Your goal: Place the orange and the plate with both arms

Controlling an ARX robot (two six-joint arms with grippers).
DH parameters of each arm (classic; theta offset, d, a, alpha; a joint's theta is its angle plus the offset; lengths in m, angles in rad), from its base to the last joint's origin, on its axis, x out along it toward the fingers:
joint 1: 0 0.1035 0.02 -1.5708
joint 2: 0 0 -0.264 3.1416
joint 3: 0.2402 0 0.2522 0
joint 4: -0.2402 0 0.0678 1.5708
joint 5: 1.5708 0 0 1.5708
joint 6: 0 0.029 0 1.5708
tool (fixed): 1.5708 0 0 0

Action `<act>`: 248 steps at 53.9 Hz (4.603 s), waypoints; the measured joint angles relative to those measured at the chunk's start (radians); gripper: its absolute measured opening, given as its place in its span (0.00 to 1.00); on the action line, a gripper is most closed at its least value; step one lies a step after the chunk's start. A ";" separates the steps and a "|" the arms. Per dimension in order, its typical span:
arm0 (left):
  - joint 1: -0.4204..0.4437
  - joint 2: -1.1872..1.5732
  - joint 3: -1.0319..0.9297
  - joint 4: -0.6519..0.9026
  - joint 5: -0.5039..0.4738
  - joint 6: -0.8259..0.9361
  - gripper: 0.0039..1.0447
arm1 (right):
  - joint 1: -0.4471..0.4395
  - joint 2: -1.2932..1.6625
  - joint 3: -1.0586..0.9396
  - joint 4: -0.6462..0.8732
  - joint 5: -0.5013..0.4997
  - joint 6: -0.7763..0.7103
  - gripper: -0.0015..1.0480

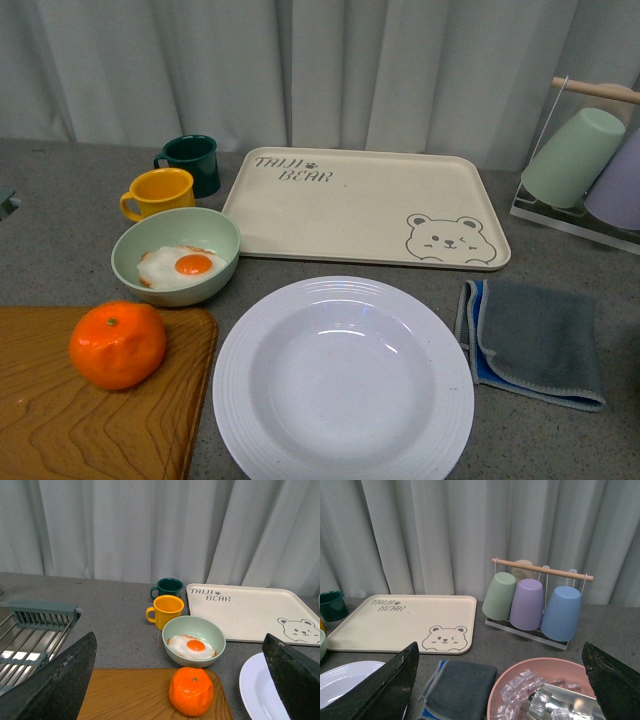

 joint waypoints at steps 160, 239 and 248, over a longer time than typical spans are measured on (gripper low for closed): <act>-0.169 1.611 0.576 0.288 0.073 -0.177 0.94 | 0.000 0.000 0.000 0.000 0.000 0.000 0.91; -0.324 1.666 0.641 0.245 -0.025 -0.017 0.53 | 0.000 0.000 0.000 0.000 0.000 0.000 0.91; -0.467 1.714 0.645 0.290 -0.071 0.115 0.53 | 0.000 0.000 0.000 0.000 0.000 0.000 0.91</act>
